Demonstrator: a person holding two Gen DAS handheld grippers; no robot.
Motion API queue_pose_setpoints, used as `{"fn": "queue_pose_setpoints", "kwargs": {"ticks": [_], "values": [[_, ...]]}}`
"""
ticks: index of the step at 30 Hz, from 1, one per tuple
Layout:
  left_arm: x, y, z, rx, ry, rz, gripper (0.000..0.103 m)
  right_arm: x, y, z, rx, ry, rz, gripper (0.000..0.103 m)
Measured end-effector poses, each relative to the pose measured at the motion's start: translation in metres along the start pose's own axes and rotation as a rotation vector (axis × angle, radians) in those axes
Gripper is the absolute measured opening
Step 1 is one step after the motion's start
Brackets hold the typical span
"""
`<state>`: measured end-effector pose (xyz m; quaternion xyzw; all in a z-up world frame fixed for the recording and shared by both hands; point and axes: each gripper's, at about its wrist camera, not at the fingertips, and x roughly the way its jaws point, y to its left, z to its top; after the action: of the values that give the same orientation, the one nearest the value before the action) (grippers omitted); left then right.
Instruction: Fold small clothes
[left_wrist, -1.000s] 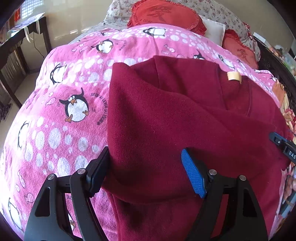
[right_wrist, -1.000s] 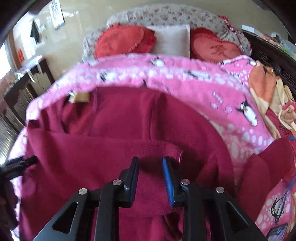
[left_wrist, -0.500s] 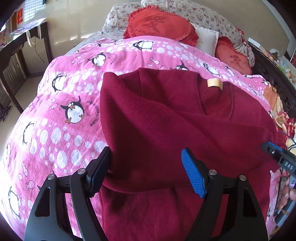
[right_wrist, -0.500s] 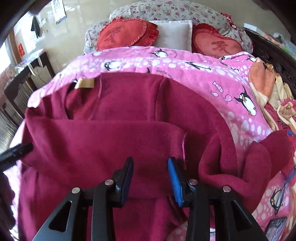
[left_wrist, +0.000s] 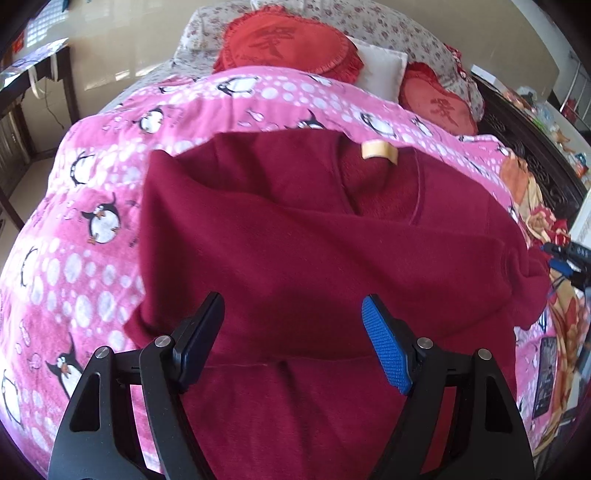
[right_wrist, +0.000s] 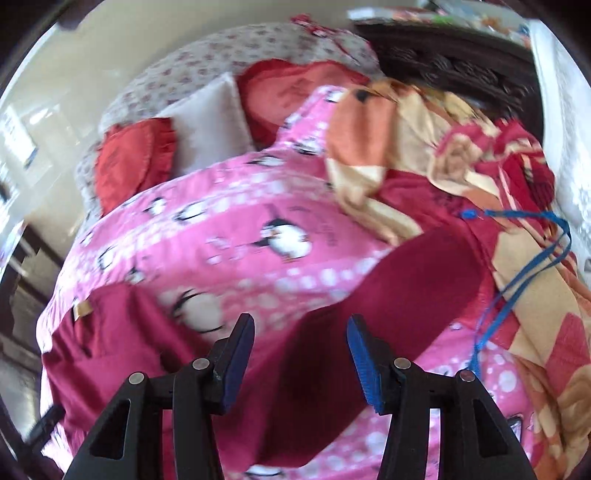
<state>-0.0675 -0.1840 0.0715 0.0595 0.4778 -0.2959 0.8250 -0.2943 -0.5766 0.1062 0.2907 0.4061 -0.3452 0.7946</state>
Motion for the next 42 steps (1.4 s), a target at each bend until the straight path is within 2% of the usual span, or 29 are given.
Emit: {"fn": "queue_pose_setpoints", "kwargs": {"ticks": [4,9,13,14,15,16,17,18,20,23,28,32,36,38,40,42], "values": [[0.009,-0.006,-0.004,0.02,0.018,0.001,0.078,0.023,-0.031,0.026,0.072,0.037,-0.087,0.051],[0.016,-0.003,-0.004,0.005,0.034,0.003,0.078,0.055,-0.048,0.04,0.154,0.094,-0.086,0.051],[0.016,0.0,-0.004,0.001,0.041,0.008,0.078,0.076,-0.051,0.036,0.159,0.091,-0.078,0.051],[0.015,0.001,-0.004,0.0,0.04,0.009,0.078,0.074,-0.052,0.034,0.154,0.071,-0.077,0.047],[0.015,0.001,-0.004,-0.001,0.038,0.01,0.078,0.071,-0.052,0.032,0.145,0.058,-0.087,0.032],[0.013,0.003,-0.005,-0.001,0.037,0.011,0.078,0.066,-0.053,0.03,0.136,0.046,-0.081,0.028],[0.012,0.004,-0.004,-0.001,0.036,0.013,0.078,0.059,-0.056,0.027,0.136,0.032,-0.05,0.016],[0.011,0.006,-0.004,-0.003,0.035,0.015,0.078,0.047,-0.058,0.026,0.133,0.011,-0.021,0.011],[0.008,0.011,-0.003,-0.013,0.029,0.018,0.078,0.025,-0.055,0.025,0.11,-0.037,0.018,0.01],[-0.002,0.019,-0.001,-0.04,0.005,0.015,0.078,-0.024,-0.042,0.029,0.062,-0.138,0.132,0.01],[-0.028,0.034,0.004,-0.089,-0.059,0.014,0.078,-0.106,0.027,0.037,-0.118,-0.284,0.388,0.01],[-0.053,0.049,0.008,-0.122,-0.119,0.018,0.078,-0.136,0.113,0.027,-0.325,-0.297,0.617,0.01],[-0.073,0.066,0.01,-0.171,-0.167,0.017,0.078,-0.126,0.203,-0.005,-0.49,-0.198,0.801,0.01],[-0.08,0.074,0.01,-0.191,-0.183,0.018,0.078,-0.111,0.241,-0.023,-0.566,-0.151,0.825,0.01],[-0.084,0.079,0.009,-0.199,-0.192,0.024,0.078,-0.086,0.287,-0.049,-0.638,-0.063,0.859,0.01],[-0.086,0.083,0.007,-0.198,-0.196,0.031,0.078,-0.062,0.312,-0.071,-0.663,0.016,0.89,0.01]]}}
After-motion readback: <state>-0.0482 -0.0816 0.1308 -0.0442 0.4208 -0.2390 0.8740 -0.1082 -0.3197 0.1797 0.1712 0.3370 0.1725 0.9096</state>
